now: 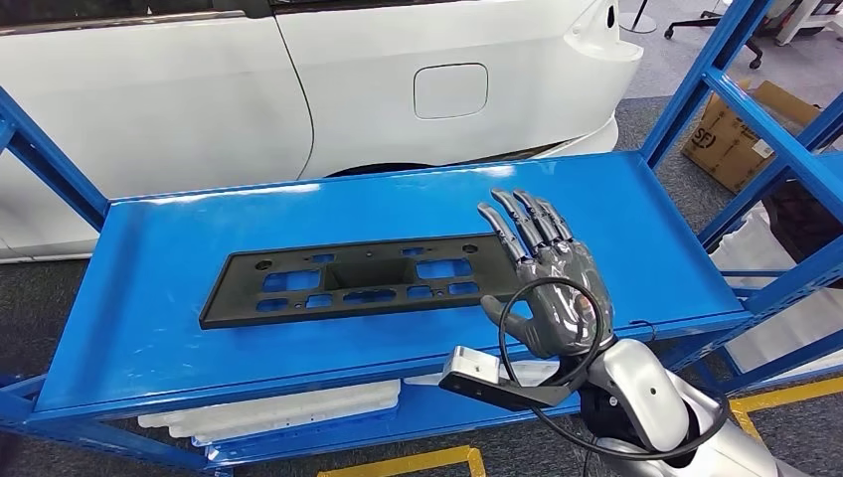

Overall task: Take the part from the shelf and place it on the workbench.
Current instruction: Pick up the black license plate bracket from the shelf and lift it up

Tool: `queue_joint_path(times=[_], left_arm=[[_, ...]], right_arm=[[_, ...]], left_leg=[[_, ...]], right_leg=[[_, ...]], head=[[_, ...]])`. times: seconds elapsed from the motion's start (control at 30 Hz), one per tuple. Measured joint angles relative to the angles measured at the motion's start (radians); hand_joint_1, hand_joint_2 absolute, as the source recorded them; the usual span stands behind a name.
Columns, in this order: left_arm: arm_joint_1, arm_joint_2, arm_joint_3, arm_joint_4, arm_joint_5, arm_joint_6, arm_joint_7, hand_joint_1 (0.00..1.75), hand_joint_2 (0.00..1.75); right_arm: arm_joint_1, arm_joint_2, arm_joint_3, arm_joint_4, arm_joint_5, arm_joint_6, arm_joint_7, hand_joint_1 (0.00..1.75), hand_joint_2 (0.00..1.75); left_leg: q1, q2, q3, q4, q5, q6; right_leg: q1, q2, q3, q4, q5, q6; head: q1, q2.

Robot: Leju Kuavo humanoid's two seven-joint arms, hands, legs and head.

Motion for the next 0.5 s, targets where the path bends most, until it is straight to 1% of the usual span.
queue_joint_path(times=[0.5], left_arm=[[0.000,0.000,0.007,0.000,-0.004,0.000,0.000,0.00,1.75]], right_arm=[[0.013,0.045,0.039,0.069,0.006,0.000,0.004,0.00,1.75]], left_leg=[[0.000,0.000,0.000,0.000,0.000,0.000]], right_leg=[[0.000,0.000,0.000,0.000,0.000,0.000]], head=[[0.000,0.000]])
